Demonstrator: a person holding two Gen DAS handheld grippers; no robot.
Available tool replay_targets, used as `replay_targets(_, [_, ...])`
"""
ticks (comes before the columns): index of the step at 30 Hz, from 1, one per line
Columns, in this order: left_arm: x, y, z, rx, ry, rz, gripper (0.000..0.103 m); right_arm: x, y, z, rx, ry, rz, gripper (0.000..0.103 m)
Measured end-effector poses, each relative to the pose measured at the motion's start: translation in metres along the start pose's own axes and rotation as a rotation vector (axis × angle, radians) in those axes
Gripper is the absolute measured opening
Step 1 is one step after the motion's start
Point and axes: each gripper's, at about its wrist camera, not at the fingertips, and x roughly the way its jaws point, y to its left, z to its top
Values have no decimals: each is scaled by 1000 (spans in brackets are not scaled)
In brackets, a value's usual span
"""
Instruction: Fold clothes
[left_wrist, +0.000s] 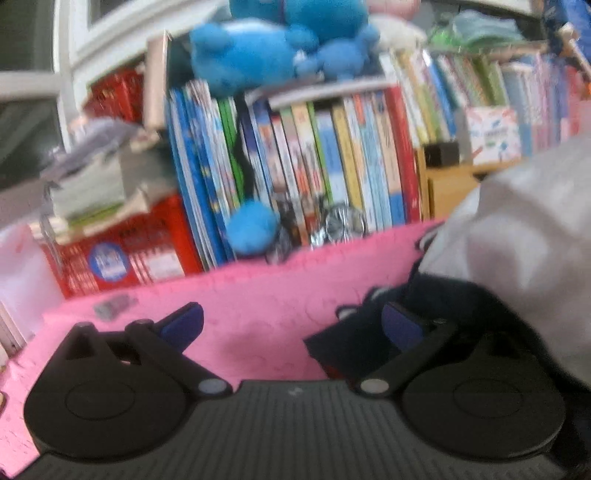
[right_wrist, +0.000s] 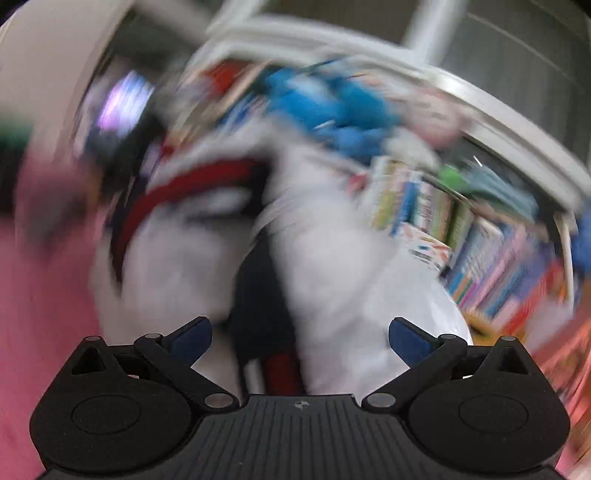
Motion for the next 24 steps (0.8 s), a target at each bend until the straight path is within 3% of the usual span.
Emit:
replay_targets(2, [-21,14,6,-48,-65,-34,103,10,23,-10,-158,37,-43,100])
replay_targets(4, [-47,22,10,-68,-135,-102,103,18,32,-14,-233,24,-152,93])
replay_targets(8, [-92,24,18,-47,-252,-235,103,4,-3,6,-69,-77,-309,87])
replay_targets(11, [-125,23,22,-27,-337,-337,103,-20,-32,23,43,-183,-375,88])
replay_targets(14, [-145,-1,9,67,-382,-444,103,-41,-55,35,141,-272,-401,90])
replay_targets(18, [-141,-55,-9,246,-373,-444,103,-54,-79,35,255,-287,-384,95])
replay_targets(21, [-128,-90,-16,265,-351,-427,103,-55,-83,27,292,-261,-378,95])
replay_targets(24, [-109,-115,-13,291,-377,-328,103,-66,-71,20,316,-266,-360,95])
